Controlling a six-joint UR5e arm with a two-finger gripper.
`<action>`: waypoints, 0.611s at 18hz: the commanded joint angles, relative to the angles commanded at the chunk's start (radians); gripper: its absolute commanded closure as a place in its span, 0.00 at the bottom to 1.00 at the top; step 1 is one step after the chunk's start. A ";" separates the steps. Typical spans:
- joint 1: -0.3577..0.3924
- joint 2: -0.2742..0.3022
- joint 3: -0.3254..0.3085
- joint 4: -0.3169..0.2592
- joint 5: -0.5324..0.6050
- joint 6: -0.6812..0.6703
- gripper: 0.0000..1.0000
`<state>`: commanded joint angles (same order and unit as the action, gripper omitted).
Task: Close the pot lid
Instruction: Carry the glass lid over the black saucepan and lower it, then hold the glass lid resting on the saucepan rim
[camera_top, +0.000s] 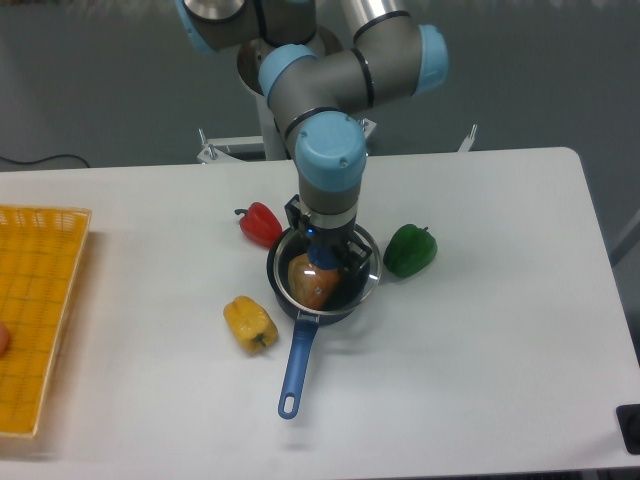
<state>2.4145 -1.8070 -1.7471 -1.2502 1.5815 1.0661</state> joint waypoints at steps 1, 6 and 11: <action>-0.005 -0.002 -0.008 0.000 0.003 0.000 0.54; -0.011 -0.003 -0.009 0.003 0.006 0.000 0.54; -0.011 -0.005 -0.009 0.003 0.006 0.000 0.54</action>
<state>2.4037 -1.8116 -1.7564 -1.2471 1.5877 1.0661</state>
